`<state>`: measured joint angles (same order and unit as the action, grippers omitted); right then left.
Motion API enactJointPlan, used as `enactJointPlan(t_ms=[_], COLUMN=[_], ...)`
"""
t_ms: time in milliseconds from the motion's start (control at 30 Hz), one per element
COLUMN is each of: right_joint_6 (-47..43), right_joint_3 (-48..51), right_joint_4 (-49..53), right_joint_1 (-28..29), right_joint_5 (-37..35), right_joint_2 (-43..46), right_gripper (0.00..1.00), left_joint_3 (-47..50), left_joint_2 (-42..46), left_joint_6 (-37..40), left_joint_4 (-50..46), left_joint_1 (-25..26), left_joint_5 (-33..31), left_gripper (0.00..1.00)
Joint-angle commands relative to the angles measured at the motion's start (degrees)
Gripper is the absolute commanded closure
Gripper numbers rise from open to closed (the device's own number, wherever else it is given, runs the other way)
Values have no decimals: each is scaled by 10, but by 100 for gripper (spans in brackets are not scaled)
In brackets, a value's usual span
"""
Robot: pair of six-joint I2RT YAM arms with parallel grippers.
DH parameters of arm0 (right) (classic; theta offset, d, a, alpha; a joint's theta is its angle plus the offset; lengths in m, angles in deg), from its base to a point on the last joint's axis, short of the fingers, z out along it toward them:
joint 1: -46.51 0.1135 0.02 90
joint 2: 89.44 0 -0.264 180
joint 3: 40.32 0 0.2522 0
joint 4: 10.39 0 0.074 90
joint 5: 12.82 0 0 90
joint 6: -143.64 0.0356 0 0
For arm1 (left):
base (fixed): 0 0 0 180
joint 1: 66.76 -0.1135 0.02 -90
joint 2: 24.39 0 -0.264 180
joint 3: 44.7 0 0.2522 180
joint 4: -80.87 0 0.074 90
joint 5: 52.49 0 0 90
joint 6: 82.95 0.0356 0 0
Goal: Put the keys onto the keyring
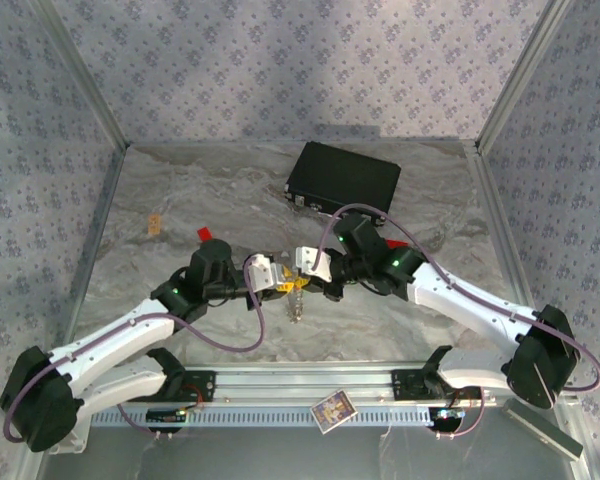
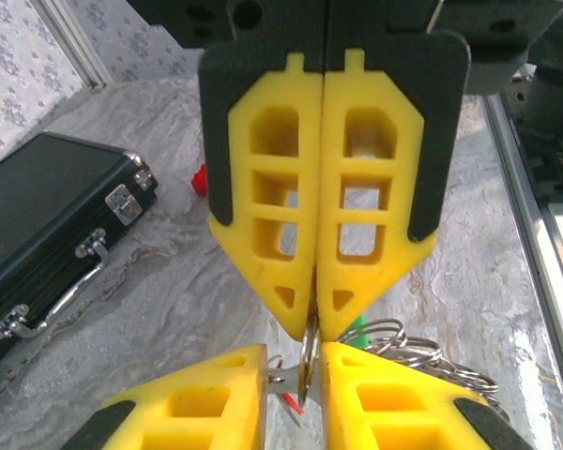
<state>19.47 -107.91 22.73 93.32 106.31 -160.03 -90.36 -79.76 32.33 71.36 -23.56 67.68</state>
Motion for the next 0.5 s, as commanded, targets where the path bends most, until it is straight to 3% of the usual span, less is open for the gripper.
enactJointPlan(t_ms=[0,467], right_joint_6=[-13,-14], right_joint_3=[-27,-40], right_joint_4=[14,18], right_joint_1=[3,15], right_joint_5=[-1,-1], right_joint_2=[-3,-15], right_gripper=[100,100], left_joint_3=[-25,-28], left_joint_2=[-1,-11], left_joint_6=[22,28], left_joint_4=[-29,-19], left_joint_1=[3,3], left_joint_5=[5,27], left_gripper=[79,89])
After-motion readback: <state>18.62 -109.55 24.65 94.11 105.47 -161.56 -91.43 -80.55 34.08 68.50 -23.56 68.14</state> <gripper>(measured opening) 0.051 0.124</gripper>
